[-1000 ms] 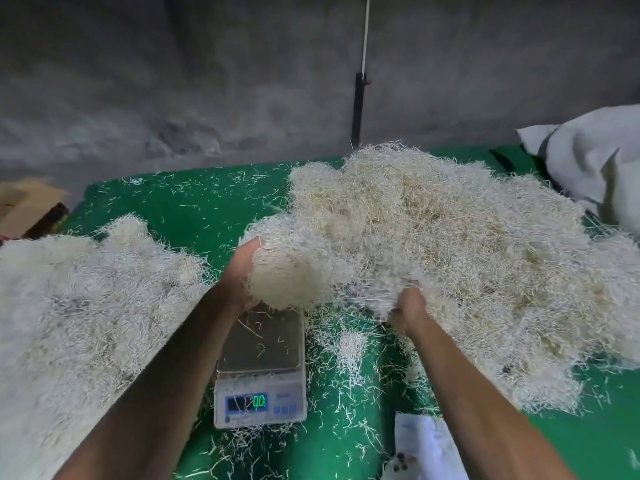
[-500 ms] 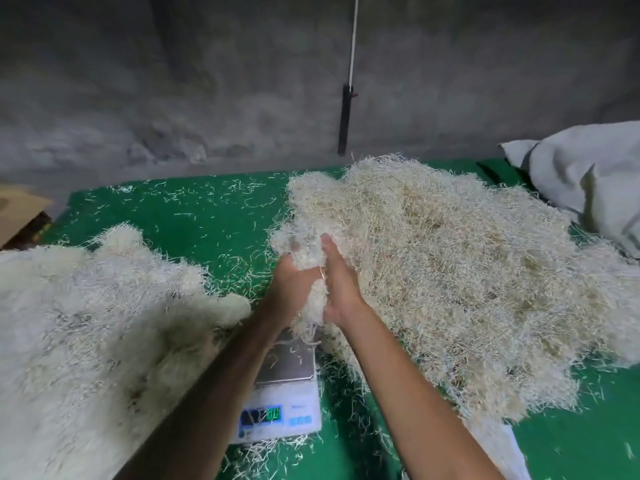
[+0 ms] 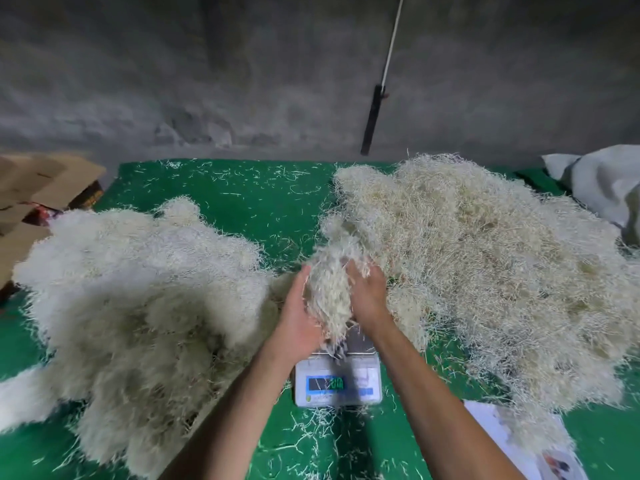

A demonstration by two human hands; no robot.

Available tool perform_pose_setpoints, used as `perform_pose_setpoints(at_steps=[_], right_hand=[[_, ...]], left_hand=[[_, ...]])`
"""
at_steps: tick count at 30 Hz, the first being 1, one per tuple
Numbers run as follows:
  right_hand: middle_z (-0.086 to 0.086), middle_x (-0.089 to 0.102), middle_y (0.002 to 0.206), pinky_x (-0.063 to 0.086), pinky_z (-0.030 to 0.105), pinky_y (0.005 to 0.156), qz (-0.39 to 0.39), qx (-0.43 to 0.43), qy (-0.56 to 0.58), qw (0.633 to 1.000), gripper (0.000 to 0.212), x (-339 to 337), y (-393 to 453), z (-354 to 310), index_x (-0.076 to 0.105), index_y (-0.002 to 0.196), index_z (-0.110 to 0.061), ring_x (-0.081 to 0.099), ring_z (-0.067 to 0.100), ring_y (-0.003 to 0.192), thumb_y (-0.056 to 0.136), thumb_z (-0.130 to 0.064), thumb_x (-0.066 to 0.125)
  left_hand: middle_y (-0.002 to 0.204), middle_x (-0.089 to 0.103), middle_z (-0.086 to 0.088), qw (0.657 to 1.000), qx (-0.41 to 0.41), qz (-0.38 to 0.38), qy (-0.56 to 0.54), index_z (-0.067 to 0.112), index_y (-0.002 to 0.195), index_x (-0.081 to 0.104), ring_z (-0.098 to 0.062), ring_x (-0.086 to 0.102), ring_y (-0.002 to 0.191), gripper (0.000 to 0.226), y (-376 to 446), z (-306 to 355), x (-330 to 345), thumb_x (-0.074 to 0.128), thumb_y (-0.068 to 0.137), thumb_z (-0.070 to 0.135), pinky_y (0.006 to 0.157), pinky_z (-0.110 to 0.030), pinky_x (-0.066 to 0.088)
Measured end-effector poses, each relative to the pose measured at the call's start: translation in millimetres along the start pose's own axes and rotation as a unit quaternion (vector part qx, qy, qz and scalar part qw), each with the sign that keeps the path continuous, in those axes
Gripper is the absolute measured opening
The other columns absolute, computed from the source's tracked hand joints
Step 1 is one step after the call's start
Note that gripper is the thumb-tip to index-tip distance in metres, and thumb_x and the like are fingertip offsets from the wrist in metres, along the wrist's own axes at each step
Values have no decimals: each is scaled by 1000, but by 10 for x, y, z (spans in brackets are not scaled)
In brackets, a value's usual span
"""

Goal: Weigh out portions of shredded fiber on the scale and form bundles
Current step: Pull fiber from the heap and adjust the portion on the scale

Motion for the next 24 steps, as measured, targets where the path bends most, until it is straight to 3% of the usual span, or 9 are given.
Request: perform_pose_setpoints(at_steps=[3, 6, 8, 11, 14, 16, 19, 21, 24], right_hand=[[2, 53, 147, 50, 49, 105, -12, -181, -187, 965, 50, 49, -285, 124, 52, 139, -30, 56, 9, 120, 98, -58, 53], [-13, 48, 144, 37, 28, 112, -32, -294, -159, 942, 38, 205, -568, 196, 60, 116, -46, 46, 6, 134, 98, -72, 39], [-12, 43, 148, 31, 15, 112, -26, -324, -154, 933, 52, 327, -688, 226, 55, 131, -36, 41, 7, 140, 97, -73, 43], [-7, 43, 147, 31, 4, 107, 1, -296, -191, 936, 73, 306, -640, 293, 42, 145, -28, 40, -8, 134, 89, -71, 59], [3, 61, 127, 54, 38, 102, 59, -209, -169, 961, 52, 30, -459, 397, 55, 134, -22, 61, 12, 116, 96, -57, 62], [7, 64, 123, 54, 51, 101, 70, -194, -174, 963, 41, -36, -456, 422, 60, 129, -16, 62, 19, 112, 97, -40, 67], [11, 58, 136, 43, 51, 110, -38, -265, -327, 906, 54, 126, -599, 365, 57, 137, -9, 53, 27, 126, 98, -48, 56], [5, 49, 149, 32, 48, 119, -85, -322, -336, 881, 59, 101, -666, 297, 55, 142, -16, 44, 22, 137, 98, -53, 43], [-23, 30, 160, 25, 24, 113, -65, -282, -222, 931, 51, -33, -691, 252, 44, 149, -41, 31, -3, 145, 101, -60, 44]], left_hand=[[119, 73, -2, 999, 19, 18, 25, 23, 130, 60, -20, 70, 112, 57, 23, 118, -200, 55, 92, 65, 91, -46, 59], [106, 71, -11, 998, 15, 53, 17, 9, 117, 63, -21, 69, 92, 46, -10, 74, -287, 37, 108, 46, 85, -34, 57], [107, 67, -10, 999, -26, 30, 0, 16, 113, 61, -10, 70, 83, 34, -34, -115, -323, 28, 113, 27, 81, -23, 56], [133, 58, -2, 990, -113, 35, 75, 16, 134, 51, 5, 64, 112, 34, -136, -374, -234, 25, 113, 17, 96, -14, 49], [152, 46, -22, 990, -96, -69, 75, 3, 152, 35, -32, 37, 146, 69, -205, -370, -40, 37, 104, 52, 123, -45, 27], [159, 32, -23, 989, -89, -92, 77, 1, 156, 26, -36, 32, 148, 96, -244, -357, 56, 52, 87, 63, 122, -52, 24], [105, 77, -9, 996, -20, -8, 91, 13, 115, 70, -27, 68, 110, 61, -200, -280, 26, 61, 82, 63, 105, -46, 48], [104, 75, -11, 991, 34, 86, 94, 13, 111, 69, -29, 70, 103, 42, -116, -229, -126, 54, 99, 50, 101, -45, 52], [119, 68, -15, 957, 73, 214, 181, 13, 104, 63, -31, 67, 108, 24, -71, -152, -307, 52, 104, 34, 99, -46, 54]])
Point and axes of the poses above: each hand's wrist, its own y-axis towards the middle knuckle, its own x-axis out of the palm, z = x × y, the point moved 6 cm from there along y, towards the middle knuckle
